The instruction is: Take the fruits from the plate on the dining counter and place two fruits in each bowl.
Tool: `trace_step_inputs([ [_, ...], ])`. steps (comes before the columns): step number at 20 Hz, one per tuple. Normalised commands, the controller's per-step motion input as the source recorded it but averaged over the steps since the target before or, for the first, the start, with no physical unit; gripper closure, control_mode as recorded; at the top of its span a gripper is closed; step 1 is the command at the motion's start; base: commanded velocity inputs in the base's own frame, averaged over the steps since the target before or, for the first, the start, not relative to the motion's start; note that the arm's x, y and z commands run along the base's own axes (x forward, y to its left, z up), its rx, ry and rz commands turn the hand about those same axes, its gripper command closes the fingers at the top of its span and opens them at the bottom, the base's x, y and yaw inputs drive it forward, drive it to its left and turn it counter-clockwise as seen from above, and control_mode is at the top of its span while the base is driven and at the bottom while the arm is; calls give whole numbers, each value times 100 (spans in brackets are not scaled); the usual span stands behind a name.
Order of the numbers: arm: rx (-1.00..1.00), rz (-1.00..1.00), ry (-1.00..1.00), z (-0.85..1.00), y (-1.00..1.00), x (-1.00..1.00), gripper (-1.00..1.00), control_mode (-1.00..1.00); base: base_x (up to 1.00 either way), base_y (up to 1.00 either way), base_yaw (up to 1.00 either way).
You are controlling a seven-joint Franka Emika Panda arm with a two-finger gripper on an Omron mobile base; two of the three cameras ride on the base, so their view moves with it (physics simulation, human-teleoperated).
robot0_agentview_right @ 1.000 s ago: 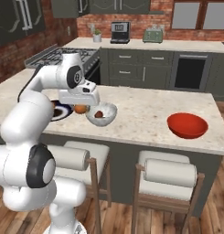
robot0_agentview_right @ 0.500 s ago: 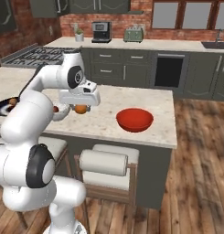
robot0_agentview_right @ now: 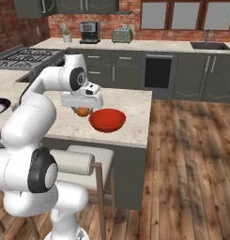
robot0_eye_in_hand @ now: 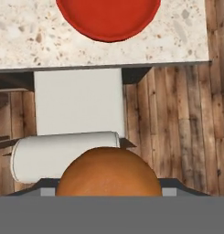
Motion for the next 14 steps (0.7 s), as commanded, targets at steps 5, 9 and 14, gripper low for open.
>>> trace_step_inputs([
  [5, 0, 0, 0, 0, 0, 0, 100, 100, 46, -31, -10],
  [9, 0, 0, 0, 0, 0, 0, 100, 100, 49, -5, 0],
  [14, 0, 0, 0, 0, 0, 0, 100, 100, 55, 0, 1],
])
